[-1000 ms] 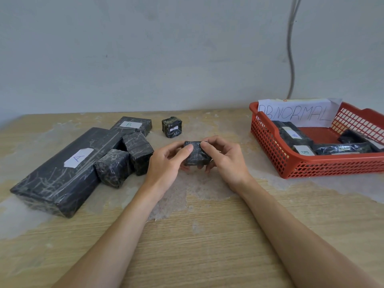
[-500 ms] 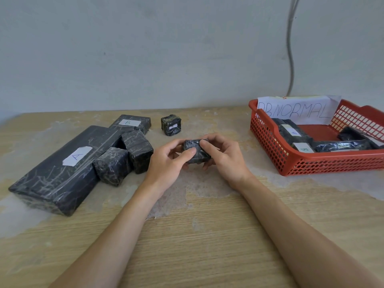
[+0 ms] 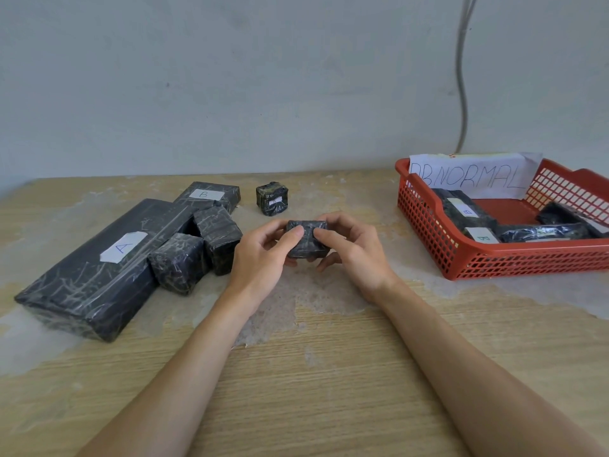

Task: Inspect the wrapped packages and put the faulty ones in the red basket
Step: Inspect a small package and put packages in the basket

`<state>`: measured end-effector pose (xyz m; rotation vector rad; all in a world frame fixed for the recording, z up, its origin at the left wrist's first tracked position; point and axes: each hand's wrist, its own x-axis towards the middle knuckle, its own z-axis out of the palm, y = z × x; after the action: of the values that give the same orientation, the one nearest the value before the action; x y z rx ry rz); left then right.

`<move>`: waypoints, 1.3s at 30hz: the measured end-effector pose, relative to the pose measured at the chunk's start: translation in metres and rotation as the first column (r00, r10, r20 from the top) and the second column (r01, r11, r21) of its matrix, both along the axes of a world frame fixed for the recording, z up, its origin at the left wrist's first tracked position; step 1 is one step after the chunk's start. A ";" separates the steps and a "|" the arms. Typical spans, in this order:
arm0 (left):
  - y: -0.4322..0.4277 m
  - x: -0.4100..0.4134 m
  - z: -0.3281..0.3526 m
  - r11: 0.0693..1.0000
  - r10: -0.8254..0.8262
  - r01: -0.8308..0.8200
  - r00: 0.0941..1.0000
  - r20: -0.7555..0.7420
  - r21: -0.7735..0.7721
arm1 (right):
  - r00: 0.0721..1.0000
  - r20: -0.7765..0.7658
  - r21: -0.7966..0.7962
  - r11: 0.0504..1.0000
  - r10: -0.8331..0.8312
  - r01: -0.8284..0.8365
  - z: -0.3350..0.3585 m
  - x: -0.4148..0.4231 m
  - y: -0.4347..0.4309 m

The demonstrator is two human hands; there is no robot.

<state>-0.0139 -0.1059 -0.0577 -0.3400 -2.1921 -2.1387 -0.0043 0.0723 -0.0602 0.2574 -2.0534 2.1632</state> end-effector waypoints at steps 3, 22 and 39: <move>-0.001 -0.001 -0.001 0.992 -0.113 0.112 0.993 -0.015 -0.052 | 0.999 0.020 -0.025 0.999 -0.033 0.034 0.001 -0.002 0.000; 0.003 0.002 0.001 0.997 -0.036 0.040 0.998 -0.047 0.070 | 0.998 -0.067 0.131 0.991 0.006 0.003 -0.003 0.000 0.005; 0.001 0.002 0.002 0.998 0.010 -0.009 1.000 -0.024 0.066 | 0.996 -0.088 0.187 0.982 -0.015 0.032 -0.002 0.002 0.002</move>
<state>-0.0123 -0.1052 -0.0559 -0.3494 -2.1005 -2.1835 -0.0027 0.0741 -0.0623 0.3401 -2.2013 1.9099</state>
